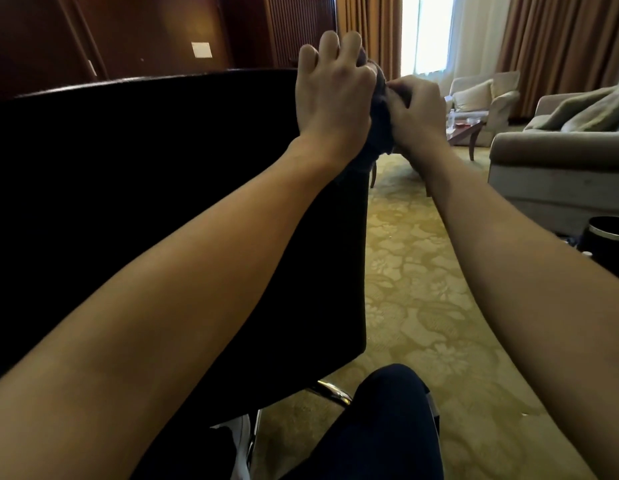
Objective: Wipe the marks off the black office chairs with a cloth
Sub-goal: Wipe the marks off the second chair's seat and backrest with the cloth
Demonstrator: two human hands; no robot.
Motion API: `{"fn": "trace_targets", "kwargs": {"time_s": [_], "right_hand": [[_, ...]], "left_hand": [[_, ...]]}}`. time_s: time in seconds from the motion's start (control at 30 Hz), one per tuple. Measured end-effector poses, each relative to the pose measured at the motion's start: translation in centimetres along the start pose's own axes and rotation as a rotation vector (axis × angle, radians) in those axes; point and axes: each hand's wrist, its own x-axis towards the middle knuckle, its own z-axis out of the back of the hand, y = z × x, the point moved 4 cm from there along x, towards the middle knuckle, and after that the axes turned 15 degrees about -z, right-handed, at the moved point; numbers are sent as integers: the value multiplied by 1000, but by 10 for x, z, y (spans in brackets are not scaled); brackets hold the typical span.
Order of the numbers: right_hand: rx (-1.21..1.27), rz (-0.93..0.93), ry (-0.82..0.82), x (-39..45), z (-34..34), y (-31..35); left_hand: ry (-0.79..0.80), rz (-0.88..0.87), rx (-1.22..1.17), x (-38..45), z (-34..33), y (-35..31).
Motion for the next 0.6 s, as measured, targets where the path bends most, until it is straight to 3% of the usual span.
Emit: {"fn": "trace_targets", "kwargs": {"time_s": [0.23,0.6], "right_hand": [[112,-33,-79,-22,-26,-44],[96,-134,-93,-103,-83,-153]], "left_hand": [[29,-95,130,-34,-29,-26],[315,-134,-103,-141,-85,-83]]}}
